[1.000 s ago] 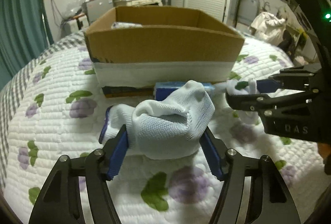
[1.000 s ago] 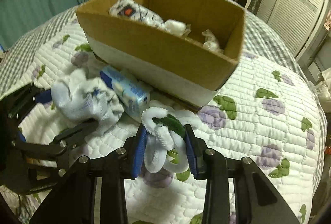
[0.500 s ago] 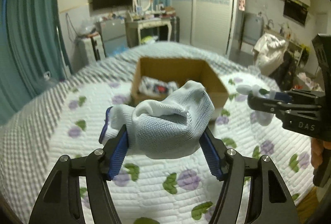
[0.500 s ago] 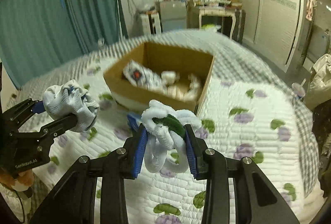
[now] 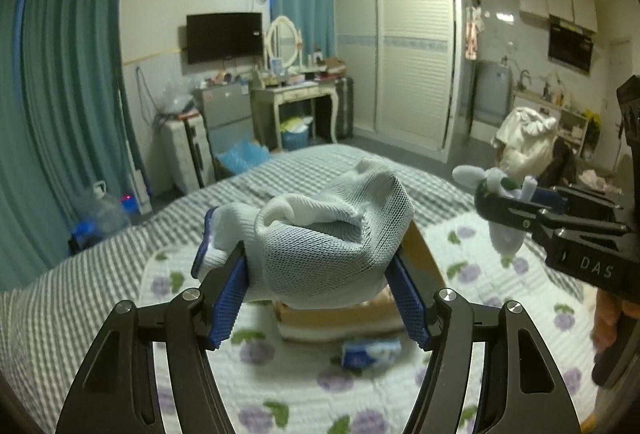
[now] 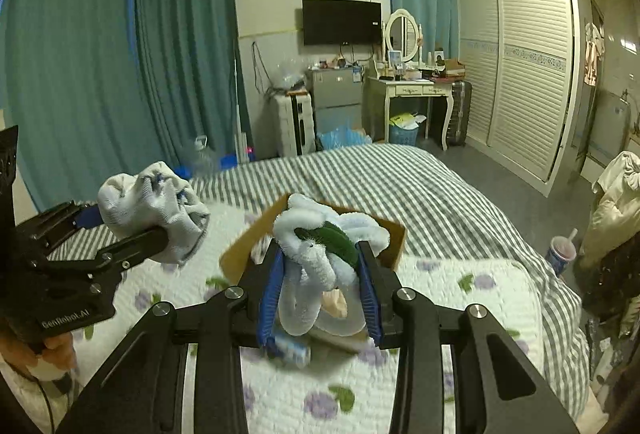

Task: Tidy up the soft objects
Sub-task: 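Drop the sock and hair ties into the box, opening both grippers, then grasp the blue-and-white packet with the right gripper while the left grasps the white glove, then lift the packet and glove over the box and release both inside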

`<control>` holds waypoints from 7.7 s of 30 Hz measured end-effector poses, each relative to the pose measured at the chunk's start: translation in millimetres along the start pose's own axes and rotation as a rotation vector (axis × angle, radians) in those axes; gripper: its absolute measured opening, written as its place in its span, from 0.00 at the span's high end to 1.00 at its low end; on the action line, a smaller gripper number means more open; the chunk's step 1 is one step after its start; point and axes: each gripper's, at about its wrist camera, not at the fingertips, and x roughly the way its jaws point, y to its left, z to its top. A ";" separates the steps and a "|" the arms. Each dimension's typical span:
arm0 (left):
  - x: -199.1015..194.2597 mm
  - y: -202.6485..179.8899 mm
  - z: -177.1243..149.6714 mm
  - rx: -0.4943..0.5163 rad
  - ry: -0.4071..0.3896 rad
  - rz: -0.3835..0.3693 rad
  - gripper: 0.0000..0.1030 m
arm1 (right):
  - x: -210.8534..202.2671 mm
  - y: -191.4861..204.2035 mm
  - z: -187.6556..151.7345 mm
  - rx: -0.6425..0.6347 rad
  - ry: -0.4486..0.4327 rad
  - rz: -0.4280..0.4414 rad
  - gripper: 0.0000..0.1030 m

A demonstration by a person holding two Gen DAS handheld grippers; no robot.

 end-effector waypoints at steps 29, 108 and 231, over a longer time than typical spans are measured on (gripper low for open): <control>178.2 -17.7 -12.0 0.060 0.168 0.060 0.19 | 209.7 -76.7 -22.0 0.068 0.210 -0.039 0.52; 136.5 -58.8 -155.5 -0.070 0.348 -0.094 0.30 | 108.3 -56.4 -159.1 0.138 0.306 -0.135 0.75; 173.5 -36.3 -26.4 0.082 0.154 -0.012 0.41 | 188.6 -81.9 -18.6 0.096 0.162 -0.050 0.65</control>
